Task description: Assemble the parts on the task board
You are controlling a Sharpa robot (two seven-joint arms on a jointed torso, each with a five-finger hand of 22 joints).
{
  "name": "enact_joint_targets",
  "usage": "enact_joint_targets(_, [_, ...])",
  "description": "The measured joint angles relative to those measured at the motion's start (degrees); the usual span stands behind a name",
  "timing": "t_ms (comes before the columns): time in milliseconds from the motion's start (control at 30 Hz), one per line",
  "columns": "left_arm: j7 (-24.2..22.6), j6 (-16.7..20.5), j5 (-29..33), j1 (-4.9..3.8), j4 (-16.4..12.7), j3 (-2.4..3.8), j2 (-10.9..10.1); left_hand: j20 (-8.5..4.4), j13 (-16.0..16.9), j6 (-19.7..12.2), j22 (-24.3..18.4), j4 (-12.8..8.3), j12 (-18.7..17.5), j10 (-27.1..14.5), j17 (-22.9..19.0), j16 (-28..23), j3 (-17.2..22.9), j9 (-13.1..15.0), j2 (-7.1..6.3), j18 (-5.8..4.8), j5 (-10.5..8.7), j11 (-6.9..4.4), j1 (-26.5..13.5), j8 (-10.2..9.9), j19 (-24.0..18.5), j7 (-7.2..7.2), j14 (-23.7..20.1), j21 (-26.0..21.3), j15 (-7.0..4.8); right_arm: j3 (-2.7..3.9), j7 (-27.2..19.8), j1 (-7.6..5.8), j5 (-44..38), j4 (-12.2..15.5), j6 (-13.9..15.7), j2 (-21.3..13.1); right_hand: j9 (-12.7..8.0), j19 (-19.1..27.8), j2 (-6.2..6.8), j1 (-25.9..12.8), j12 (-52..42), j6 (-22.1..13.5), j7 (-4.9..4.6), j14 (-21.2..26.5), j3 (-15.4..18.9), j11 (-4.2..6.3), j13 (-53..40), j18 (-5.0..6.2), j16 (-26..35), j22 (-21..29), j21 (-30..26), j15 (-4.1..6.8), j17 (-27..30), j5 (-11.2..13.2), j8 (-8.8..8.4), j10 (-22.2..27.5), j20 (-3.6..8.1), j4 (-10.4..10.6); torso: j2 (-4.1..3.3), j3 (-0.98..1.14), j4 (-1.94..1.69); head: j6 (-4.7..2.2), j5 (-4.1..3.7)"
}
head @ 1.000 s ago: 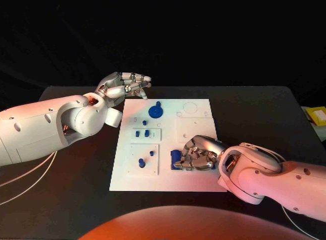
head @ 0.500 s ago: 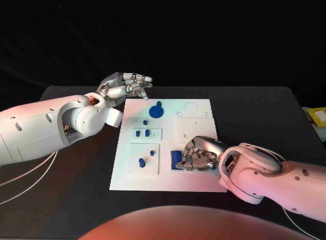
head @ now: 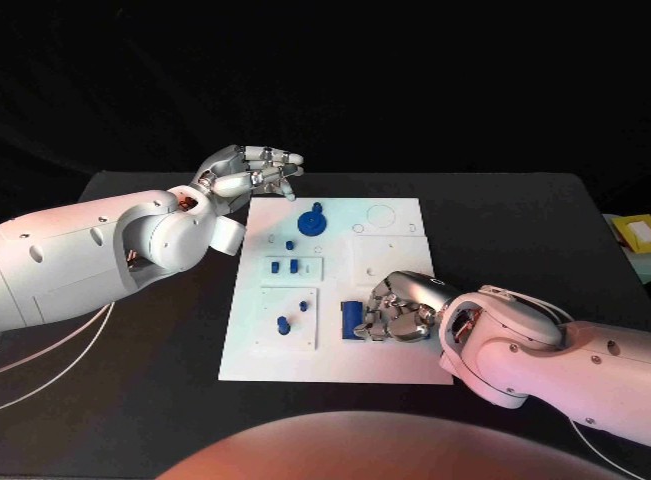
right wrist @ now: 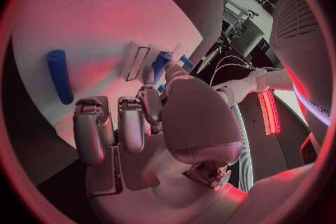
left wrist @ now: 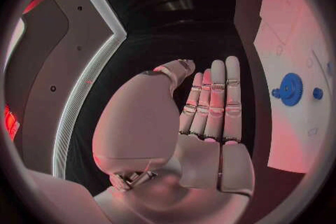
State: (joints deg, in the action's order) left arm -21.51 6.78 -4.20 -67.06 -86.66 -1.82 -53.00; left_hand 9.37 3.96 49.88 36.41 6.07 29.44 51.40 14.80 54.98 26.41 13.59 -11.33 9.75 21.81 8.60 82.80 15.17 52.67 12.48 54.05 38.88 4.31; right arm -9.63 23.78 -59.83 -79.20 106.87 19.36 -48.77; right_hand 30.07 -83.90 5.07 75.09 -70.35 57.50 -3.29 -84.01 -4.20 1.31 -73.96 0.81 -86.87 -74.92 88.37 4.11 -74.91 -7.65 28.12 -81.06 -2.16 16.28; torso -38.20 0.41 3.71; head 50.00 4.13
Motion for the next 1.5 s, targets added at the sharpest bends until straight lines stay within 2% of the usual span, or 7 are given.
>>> enact_joint_targets(267, [0.02,-0.11,0.0,0.01,0.02,-0.01,0.01,-0.14,0.0,0.0,0.11,-0.18,0.0,0.0,-0.07,0.0,0.15,0.0,0.0,0.0,0.0,0.0,0.0,0.0,-0.14,0.0,0.0,0.06,0.0,0.0,-0.97,-0.11,-0.42,2.01,1.96,-3.16,-0.3,0.0,-0.14,0.14,0.26,-0.43,-0.09,0.0,0.18,-0.15,-0.13,0.0,0.0,0.01,-0.36,0.0,0.0,0.25,-0.26,-0.13,0.0,0.18,0.05,0.0,0.0,0.0,-0.12])
enact_joint_targets(467, [-0.05,-0.46,0.0,0.01,0.02,-0.01,-0.01,-0.22,0.0,0.0,0.25,-0.32,0.0,0.0,-0.14,0.0,0.01,-0.06,0.0,-0.01,0.0,0.0,0.0,0.0,-0.2,0.0,0.0,0.28,0.0,0.18,-3.05,-1.53,2.37,4.59,4.88,-8.4,-0.37,0.0,0.13,0.41,0.26,-1.85,-0.81,0.0,0.49,-0.56,-0.07,0.0,0.22,0.01,-1.1,0.0,0.0,-0.67,-1.1,0.06,0.0,0.16,0.1,-0.03,0.11,0.0,-0.44])
enact_joint_targets(667, [-0.1,-0.68,-0.04,0.0,-0.06,-0.03,-0.04,-0.04,0.0,0.0,0.72,-1.11,0.0,0.0,-0.32,0.0,0.16,-0.11,0.0,0.0,0.0,0.0,0.0,0.0,-0.37,0.0,0.0,0.73,0.0,0.19,-3.76,-1.9,3.01,5.09,5.29,-12.48,-0.62,0.0,0.13,0.41,0.77,-3.34,-1.48,0.0,0.49,-1.3,0.26,0.0,0.22,0.01,-1.23,-0.01,0.0,-1.01,-2.49,0.28,0.0,0.16,0.1,-0.1,0.17,0.0,-1.68])
enact_joint_targets(800, [-0.11,-0.76,-0.08,0.0,-0.23,-0.06,-0.07,-0.24,0.0,0.0,0.91,-1.11,0.0,0.0,-0.4,0.0,0.16,-0.11,0.0,-0.01,0.0,0.0,0.0,0.0,-0.57,0.0,0.0,0.94,0.0,0.12,-3.58,-0.82,1.42,4.82,5.01,-14.15,-0.68,0.0,0.14,0.4,1.14,-3.34,-1.48,0.0,0.49,-1.33,0.35,0.0,0.44,0.02,-1.45,-0.27,0.0,-1.01,-2.69,0.31,0.0,0.16,0.09,-0.18,0.34,0.0,-2.21])
enact_joint_targets(933, [-0.11,-0.79,-0.1,0.01,-0.27,-0.06,-0.06,0.06,0.0,0.0,1.16,-1.11,0.0,0.0,-0.5,0.0,0.16,-0.21,0.0,-0.01,0.0,0.0,0.0,-0.34,-0.88,0.0,0.0,0.96,0.0,0.01,-2.39,-0.04,-1.28,4.68,4.66,-14.99,-0.68,-0.1,-0.79,-0.53,1.26,-3.34,-1.48,0.01,1.27,-1.54,0.44,0.01,0.44,0.02,-1.45,-0.42,0.0,-1.01,-3.09,0.51,-0.54,0.47,0.18,-0.2,0.67,0.0,-2.42])
enact_joint_targets(1067, [-0.11,-0.79,-0.12,0.01,-0.27,-0.06,-0.06,0.05,0.0,0.0,1.15,-0.91,0.0,-0.21,-0.58,0.0,-0.04,-0.29,-0.29,-0.01,0.0,0.21,-0.68,-0.34,-1.29,0.0,-0.22,0.96,0.22,-0.02,-0.75,0.31,-3.56,4.81,4.43,-15.36,-0.68,-0.1,-0.76,-1.17,1.27,-2.97,-1.56,0.01,1.66,-1.54,0.35,0.01,0.44,0.02,-1.45,-0.42,0.0,-1.01,-3.09,0.51,-0.54,0.4,0.32,-0.27,0.86,0.0,-2.4])
enact_joint_targets(1500, [-0.24,-0.71,-0.14,0.0,-0.24,-0.06,-0.07,0.05,0.0,0.0,1.14,-0.7,0.0,-0.21,-0.63,0.0,-0.56,-0.34,-0.32,0.0,0.0,0.21,-1.23,-0.34,-1.28,0.0,-0.22,0.95,0.22,-0.08,2.89,1.61,-6.84,3.02,4.28,-13.08,-0.5,-0.1,-0.57,-1.38,1.42,-2.45,-1.43,0.01,1.99,-1.53,0.64,0.01,0.67,-0.02,-1.67,-0.42,0.0,-1.0,-3.09,0.52,-0.53,0.39,0.37,-0.3,0.84,0.0,-2.04])
